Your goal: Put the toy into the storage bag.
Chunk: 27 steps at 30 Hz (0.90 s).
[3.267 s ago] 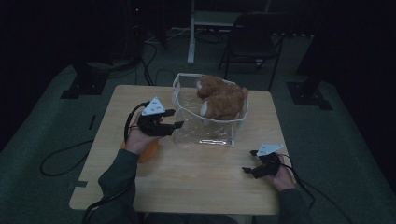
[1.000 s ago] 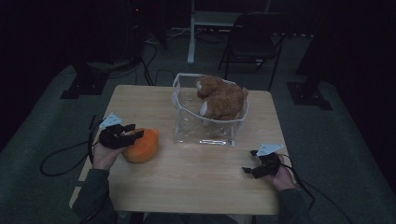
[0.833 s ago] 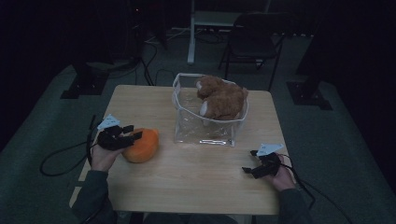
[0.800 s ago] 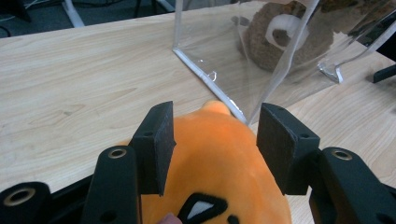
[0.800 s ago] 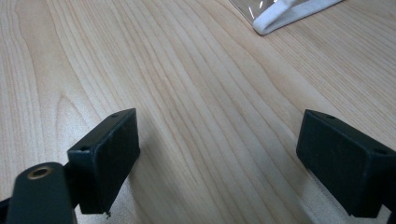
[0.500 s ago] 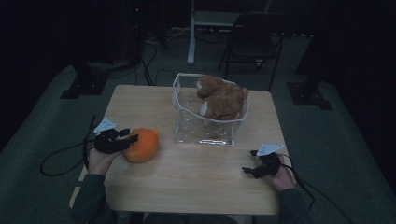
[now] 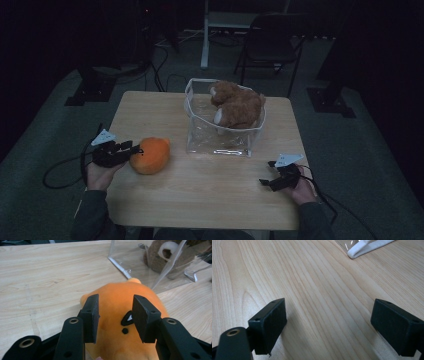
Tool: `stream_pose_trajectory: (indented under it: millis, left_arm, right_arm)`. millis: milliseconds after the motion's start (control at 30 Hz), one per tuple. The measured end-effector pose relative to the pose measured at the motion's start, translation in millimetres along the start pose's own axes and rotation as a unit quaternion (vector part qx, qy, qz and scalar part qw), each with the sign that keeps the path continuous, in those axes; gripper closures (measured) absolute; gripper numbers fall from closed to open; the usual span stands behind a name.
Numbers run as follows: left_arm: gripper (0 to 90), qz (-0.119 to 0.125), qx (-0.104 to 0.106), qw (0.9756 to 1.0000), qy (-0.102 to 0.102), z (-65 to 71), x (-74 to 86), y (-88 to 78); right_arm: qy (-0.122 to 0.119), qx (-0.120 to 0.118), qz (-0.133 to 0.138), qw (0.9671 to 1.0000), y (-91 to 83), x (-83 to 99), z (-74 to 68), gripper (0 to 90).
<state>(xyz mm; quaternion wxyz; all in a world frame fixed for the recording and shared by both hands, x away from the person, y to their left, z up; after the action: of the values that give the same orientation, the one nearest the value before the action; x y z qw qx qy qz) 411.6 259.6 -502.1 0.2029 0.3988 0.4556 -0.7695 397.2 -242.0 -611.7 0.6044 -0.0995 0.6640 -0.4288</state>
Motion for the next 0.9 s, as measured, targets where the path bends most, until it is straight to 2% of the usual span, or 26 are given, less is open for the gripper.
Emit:
stream_pose_trajectory:
  millis: [200,333,367,433,500,600,733,800,900]
  left_arm:
    - [59.7,-0.010,-0.004,0.9999,-0.002,-2.2,3.6,3.3]
    - [58.6,-0.018,0.010,0.9998,-0.003,2.7,6.8,8.5]
    - [57.8,-0.024,0.020,0.9995,-0.002,6.5,8.7,10.6]
    - [54.7,-0.036,0.025,0.9990,0.010,11.6,12.3,14.5]
    - [50.7,-0.045,0.022,0.9986,0.016,14.8,14.9,19.2]
    - [40.0,-0.051,0.012,0.9983,0.024,16.1,16.7,24.2]
    - [24.2,-0.060,0.013,0.9981,0.006,16.5,19.7,30.9]
    - [17.5,-0.074,0.030,0.9968,-0.004,19.4,23.6,35.9]
    - [10.0,-0.096,0.056,0.9938,-0.004,27.4,29.7,43.9]
  right_arm:
    - [0.000,0.000,0.000,1.0000,0.0,0.0,0.0,12.6]
    - [0.001,0.000,0.000,1.0000,0.0,0.0,-0.1,12.6]
    - [0.000,0.000,0.000,1.0000,0.0,0.0,0.0,12.6]
    - [0.000,0.000,0.000,1.0000,0.0,0.0,0.0,12.6]
    - [0.000,0.000,0.000,1.0000,0.0,0.0,0.1,12.6]
    - [-0.001,0.000,0.000,1.0000,0.0,0.0,0.1,12.6]
    - [0.000,0.000,0.000,1.0000,0.0,0.0,0.1,12.6]
    - [0.000,0.000,0.000,1.0000,0.0,0.0,0.0,12.6]
    - [0.000,0.000,0.000,1.0000,0.0,0.0,0.1,12.6]
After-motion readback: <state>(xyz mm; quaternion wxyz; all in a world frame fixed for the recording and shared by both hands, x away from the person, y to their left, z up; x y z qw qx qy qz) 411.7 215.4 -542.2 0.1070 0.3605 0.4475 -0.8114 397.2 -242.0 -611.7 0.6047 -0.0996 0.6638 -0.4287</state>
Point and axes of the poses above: each handheld gripper's, and its own axes: y roughly forward along the jaws, x roughly out of its underside, z roughly to its right, the point moved 9 cm from there along y, roughly forward along the jaws, and after that the axes turned 8 degrees about -y, right-handed, at the moved point
